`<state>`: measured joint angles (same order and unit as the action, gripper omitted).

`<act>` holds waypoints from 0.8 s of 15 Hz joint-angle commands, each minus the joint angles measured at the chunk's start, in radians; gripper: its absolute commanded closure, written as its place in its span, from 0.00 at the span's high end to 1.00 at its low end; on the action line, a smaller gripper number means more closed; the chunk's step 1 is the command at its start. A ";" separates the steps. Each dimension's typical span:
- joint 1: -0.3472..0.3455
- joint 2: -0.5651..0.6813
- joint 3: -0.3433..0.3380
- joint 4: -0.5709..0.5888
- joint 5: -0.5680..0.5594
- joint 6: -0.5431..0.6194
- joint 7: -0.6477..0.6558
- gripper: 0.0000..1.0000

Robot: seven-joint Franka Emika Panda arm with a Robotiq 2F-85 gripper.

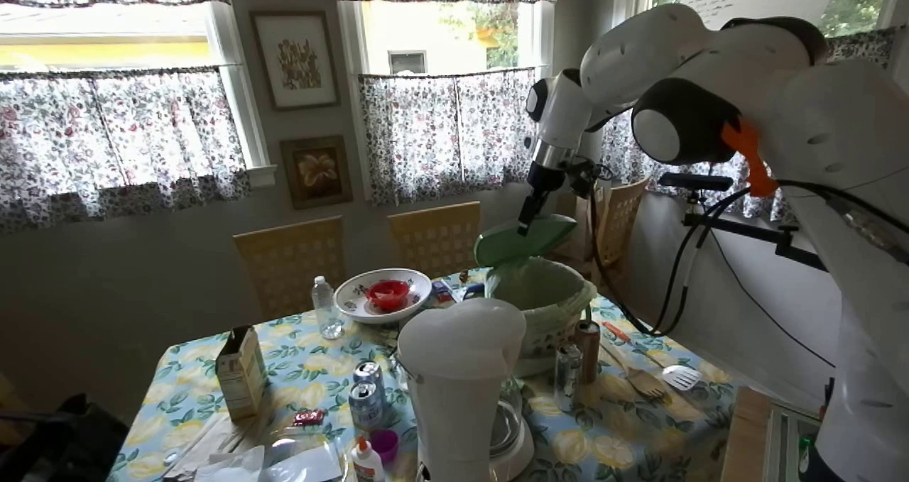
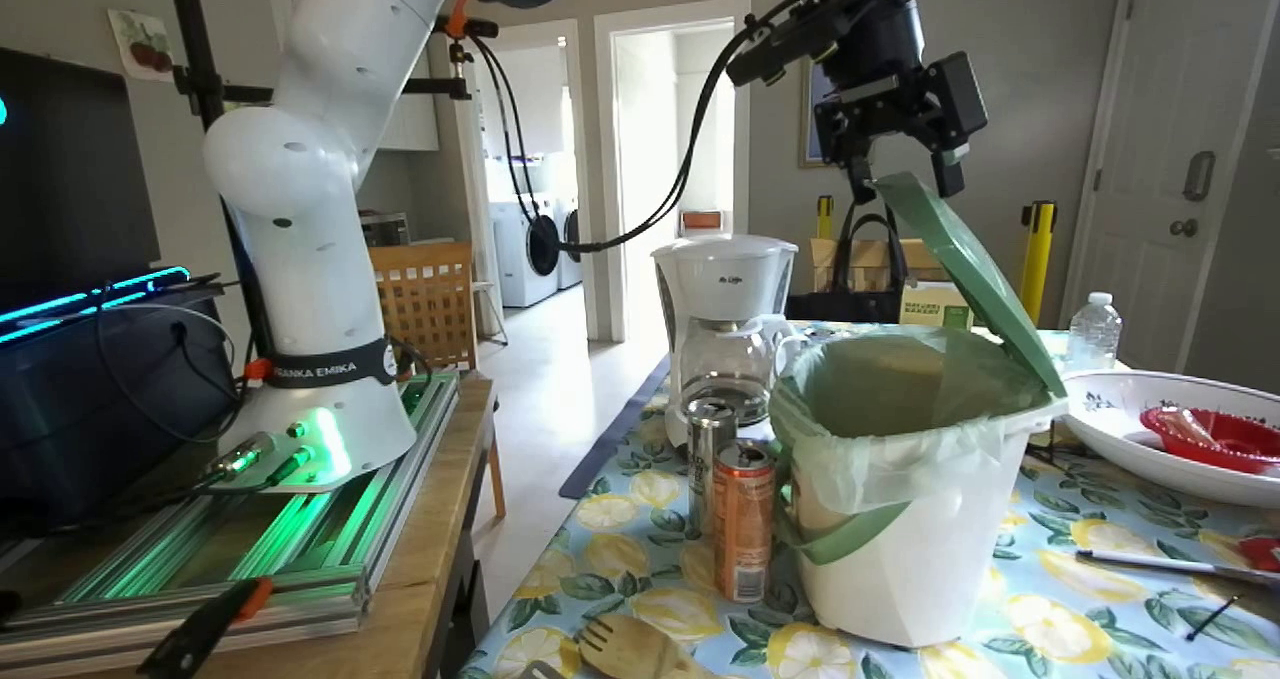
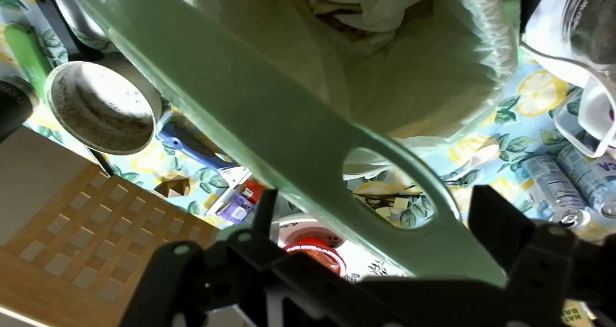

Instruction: Pick the can out of the trash can, place it in front of the trash can and close the trash can

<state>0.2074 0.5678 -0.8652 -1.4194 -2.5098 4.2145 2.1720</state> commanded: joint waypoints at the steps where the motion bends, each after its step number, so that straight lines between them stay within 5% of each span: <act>1: 0.041 0.029 -0.041 -0.009 0.000 0.035 -0.003 1.00; 12: 0.124 0.012 -0.068 -0.125 0.000 -0.009 -0.003 1.00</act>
<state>0.2902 0.5896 -0.9111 -1.4850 -2.5098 4.2144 2.1638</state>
